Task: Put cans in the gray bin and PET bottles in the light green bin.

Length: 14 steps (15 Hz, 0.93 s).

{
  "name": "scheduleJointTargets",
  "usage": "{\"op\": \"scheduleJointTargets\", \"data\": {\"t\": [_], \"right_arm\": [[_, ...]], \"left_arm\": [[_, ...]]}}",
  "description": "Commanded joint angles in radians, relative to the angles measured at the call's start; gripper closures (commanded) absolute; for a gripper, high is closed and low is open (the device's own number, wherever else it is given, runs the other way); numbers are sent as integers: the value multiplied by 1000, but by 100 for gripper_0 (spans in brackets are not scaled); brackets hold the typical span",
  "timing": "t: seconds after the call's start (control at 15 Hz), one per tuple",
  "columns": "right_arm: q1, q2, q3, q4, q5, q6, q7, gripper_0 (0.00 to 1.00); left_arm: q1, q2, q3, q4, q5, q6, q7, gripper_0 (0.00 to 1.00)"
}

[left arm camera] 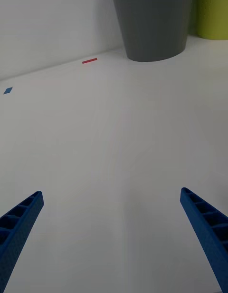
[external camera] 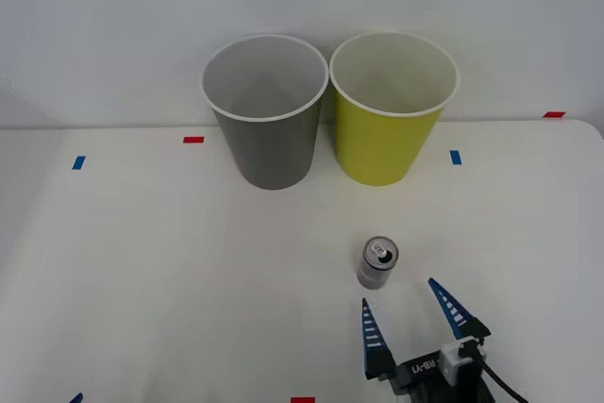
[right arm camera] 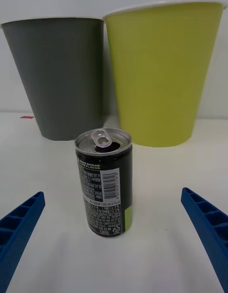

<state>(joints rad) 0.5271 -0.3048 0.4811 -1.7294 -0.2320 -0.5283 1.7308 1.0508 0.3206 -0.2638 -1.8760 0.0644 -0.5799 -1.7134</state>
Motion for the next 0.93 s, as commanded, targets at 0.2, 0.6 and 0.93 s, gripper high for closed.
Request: {"op": "scheduleJointTargets", "data": {"t": [0.2,0.6,0.93], "right_arm": [[-110,72,-21,103,-3,1,1,0],[-176,101,-42,105,-7,73,1,0],[-191,108,-50,105,-6,91,10,0]], "left_arm": [[0,0,0,0,0,0,0,0],[0,0,0,0,0,0,0,0],[0,0,0,0,0,0,0,0]]}}
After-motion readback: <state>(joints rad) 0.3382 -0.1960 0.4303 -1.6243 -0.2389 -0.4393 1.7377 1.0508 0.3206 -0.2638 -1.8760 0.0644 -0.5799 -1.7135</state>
